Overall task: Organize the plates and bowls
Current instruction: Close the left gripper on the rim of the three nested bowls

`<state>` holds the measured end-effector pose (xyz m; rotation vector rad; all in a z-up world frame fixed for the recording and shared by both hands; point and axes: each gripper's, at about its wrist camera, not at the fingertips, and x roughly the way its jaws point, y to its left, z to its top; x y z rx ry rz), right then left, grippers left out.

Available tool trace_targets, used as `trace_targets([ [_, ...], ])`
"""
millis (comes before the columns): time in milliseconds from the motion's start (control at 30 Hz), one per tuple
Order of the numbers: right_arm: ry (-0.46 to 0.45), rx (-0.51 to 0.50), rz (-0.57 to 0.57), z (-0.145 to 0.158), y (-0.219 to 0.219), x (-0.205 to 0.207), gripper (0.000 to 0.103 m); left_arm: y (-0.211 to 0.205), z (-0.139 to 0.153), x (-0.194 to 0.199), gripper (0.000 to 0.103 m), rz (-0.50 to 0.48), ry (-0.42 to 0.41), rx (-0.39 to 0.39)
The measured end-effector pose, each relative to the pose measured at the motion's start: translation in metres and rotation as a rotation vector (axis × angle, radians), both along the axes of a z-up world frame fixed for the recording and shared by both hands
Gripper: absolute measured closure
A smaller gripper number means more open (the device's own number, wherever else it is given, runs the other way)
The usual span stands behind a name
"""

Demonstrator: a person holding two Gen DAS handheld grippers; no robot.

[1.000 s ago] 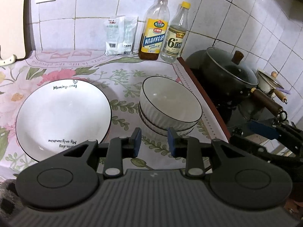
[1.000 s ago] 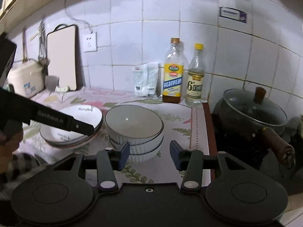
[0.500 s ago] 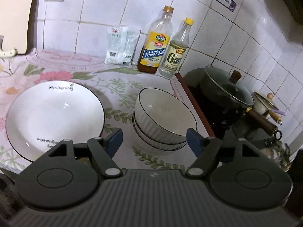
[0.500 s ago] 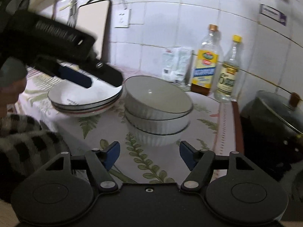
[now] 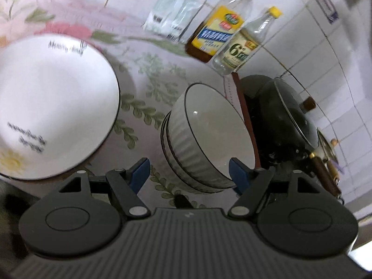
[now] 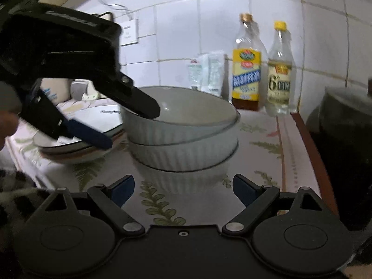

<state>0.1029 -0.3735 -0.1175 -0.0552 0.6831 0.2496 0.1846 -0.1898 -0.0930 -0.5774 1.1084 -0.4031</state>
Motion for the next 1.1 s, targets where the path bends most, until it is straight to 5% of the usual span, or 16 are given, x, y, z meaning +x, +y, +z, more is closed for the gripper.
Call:
trace_targets([
  [300,0.021,0.027,0.034,-0.019,0.001,0.023,0.006,-0.002,-0.011,0.007,0.053,0.03,0.031,-0.018],
  [700,-0.004,0.058,0.062,-0.029,0.0,0.033,0.004,-0.015,-0.026,0.019,0.054,0.05,0.106,0.02],
  [1100,-0.036,0.086,0.028,-0.034,0.001,0.031,0.004,-0.02,-0.025,0.015,0.057,0.045,0.051,0.07],
])
